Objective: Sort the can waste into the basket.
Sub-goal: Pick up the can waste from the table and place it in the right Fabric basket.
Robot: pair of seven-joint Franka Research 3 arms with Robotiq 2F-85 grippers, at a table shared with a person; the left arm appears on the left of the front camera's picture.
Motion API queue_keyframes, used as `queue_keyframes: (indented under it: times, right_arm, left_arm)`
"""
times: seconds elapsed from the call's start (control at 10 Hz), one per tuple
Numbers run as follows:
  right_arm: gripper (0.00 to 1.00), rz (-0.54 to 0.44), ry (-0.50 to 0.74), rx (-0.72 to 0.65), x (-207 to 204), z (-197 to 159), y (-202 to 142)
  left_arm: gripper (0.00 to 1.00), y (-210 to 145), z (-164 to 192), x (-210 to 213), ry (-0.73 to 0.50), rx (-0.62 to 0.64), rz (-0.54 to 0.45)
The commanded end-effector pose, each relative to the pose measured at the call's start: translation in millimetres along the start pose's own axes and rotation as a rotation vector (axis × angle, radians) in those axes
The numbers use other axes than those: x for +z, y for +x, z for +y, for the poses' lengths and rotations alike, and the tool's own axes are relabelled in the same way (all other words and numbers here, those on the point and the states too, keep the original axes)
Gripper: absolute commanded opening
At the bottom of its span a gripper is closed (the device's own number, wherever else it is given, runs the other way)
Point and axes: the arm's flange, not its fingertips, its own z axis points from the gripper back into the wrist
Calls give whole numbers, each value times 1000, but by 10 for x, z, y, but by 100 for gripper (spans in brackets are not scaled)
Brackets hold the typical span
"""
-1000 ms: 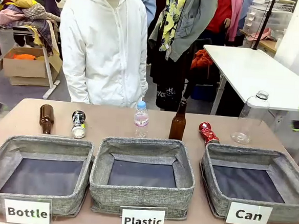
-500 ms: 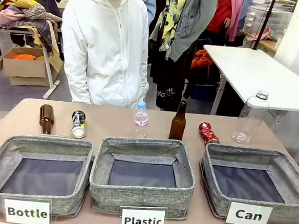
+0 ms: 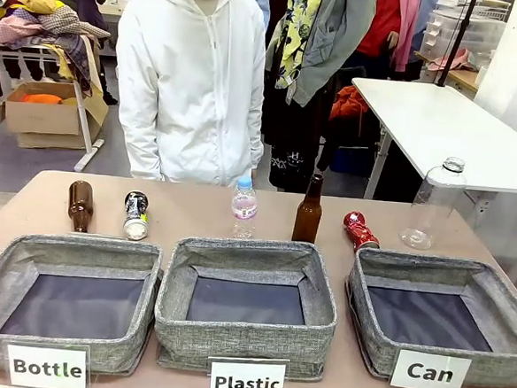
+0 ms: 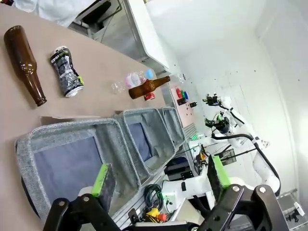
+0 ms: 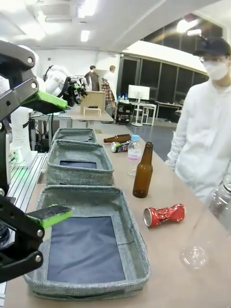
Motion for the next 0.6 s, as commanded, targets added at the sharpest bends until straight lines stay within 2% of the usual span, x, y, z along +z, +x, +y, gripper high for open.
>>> queue_keyframes:
  times: [0.0, 0.2, 0.5]
  right_arm:
    - [100, -11, 22, 31, 38, 14, 15]
    - [100, 3, 0, 2, 1, 8, -5]
    - [100, 7, -243, 129, -342, 539, -57]
  left_arm:
    - [100, -32, 20, 46, -10, -20, 13]
    - [100, -32, 20, 46, -10, -20, 13]
    - [100, -32, 20, 46, -10, -20, 13]
